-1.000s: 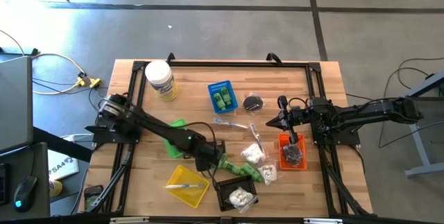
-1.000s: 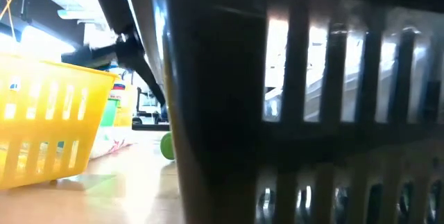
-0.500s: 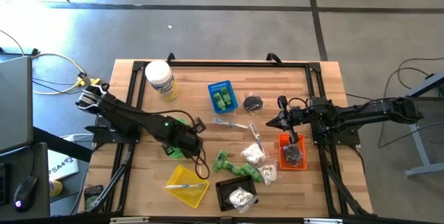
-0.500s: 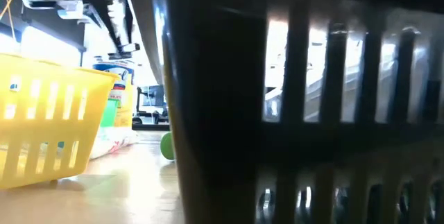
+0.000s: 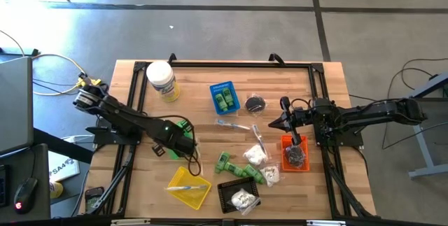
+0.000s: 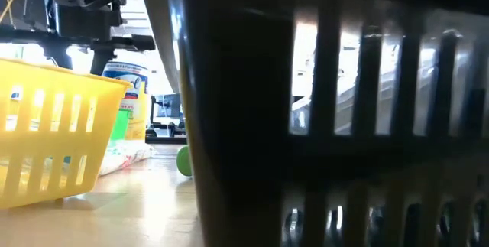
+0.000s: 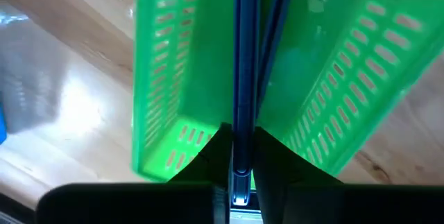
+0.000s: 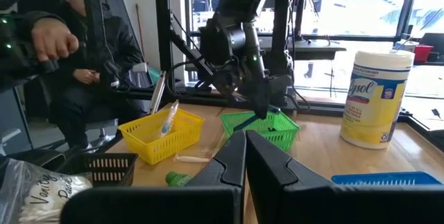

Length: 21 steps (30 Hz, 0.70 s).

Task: Pick & Place Travel size toiletries
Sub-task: Put the razor into the green bin

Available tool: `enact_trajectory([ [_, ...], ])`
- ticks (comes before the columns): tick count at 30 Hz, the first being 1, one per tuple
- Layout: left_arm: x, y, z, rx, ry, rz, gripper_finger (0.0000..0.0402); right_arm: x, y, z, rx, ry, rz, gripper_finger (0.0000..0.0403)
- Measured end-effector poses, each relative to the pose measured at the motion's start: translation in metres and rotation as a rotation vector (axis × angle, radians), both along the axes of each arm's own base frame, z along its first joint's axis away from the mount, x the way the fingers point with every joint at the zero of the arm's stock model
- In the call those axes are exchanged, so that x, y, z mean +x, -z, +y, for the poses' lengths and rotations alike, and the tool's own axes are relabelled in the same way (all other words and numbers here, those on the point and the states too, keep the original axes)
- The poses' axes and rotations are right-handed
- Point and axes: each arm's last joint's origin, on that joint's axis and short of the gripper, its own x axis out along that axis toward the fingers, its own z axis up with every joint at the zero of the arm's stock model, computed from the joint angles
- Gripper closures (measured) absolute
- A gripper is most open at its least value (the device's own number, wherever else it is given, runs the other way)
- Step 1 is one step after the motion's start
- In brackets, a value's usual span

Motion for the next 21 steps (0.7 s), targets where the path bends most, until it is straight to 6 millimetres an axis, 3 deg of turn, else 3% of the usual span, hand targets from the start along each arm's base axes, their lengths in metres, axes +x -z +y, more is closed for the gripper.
enact_trajectory([
  [12, -0.009, 0.021, 0.003, 0.012, 0.063, 0.039, 0.0374, 0.000, 0.000, 0.000, -0.004, 0.005, -0.004, 0.0398],
  [21, -0.010, 0.024, 0.004, 0.021, 0.124, 0.051, 0.0362, 0.000, 0.000, 0.000, -0.005, 0.005, -0.005, 0.0398],
])
